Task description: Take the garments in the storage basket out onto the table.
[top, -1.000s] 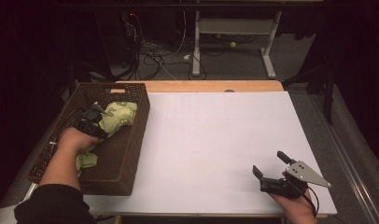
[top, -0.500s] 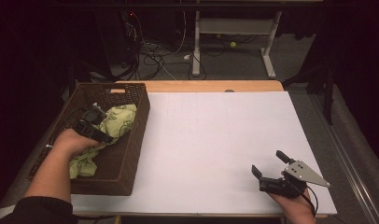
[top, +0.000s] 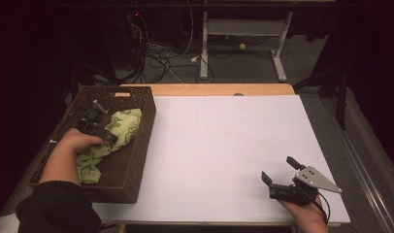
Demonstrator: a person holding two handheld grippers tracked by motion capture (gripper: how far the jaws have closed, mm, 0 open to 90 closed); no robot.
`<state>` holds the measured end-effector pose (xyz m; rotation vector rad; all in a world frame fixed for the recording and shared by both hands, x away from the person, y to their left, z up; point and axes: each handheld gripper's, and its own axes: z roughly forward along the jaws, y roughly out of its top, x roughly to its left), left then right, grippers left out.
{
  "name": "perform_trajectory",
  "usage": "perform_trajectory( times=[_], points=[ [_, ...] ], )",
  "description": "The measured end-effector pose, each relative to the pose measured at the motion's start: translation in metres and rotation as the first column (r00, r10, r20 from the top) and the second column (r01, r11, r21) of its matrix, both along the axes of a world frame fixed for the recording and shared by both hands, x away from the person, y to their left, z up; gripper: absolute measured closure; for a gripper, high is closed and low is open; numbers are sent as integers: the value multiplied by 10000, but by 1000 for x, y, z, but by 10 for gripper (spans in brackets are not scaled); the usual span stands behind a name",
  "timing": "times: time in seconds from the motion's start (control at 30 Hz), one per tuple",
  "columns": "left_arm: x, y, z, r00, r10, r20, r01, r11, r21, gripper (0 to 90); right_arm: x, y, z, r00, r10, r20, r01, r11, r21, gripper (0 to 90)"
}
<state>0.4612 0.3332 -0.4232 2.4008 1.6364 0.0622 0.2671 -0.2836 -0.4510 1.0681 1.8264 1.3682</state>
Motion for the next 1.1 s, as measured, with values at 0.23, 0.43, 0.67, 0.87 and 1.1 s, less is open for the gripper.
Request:
perform_trajectory(
  times=[0.23,0.43,0.67,0.87,1.1],
  points=[
    [4,-20,-24,9869,-1190,-1085,1273,9892,731,0,1,0,-1,9999,22,-104,-22,10000,-19,0],
    [-2,-32,-16,9783,-1810,-1004,1921,9746,1152,143,0,3,-1,10000,44,-33,-44,9999,-103,0],
    [-6,-38,-5,9742,-2078,-881,2142,9742,705,526,-1,4,-2,9998,208,-59,-210,9994,-287,0],
    [-7,-33,2,9744,-2080,-849,2121,9763,425,598,1,3,-4,9993,352,-142,-359,9978,-557,0],
    [-16,-36,10,9792,-1732,-1054,1731,9848,-106,615,-1,0,-5,9978,636,-159,-646,9950,-762,0]
  ],
)
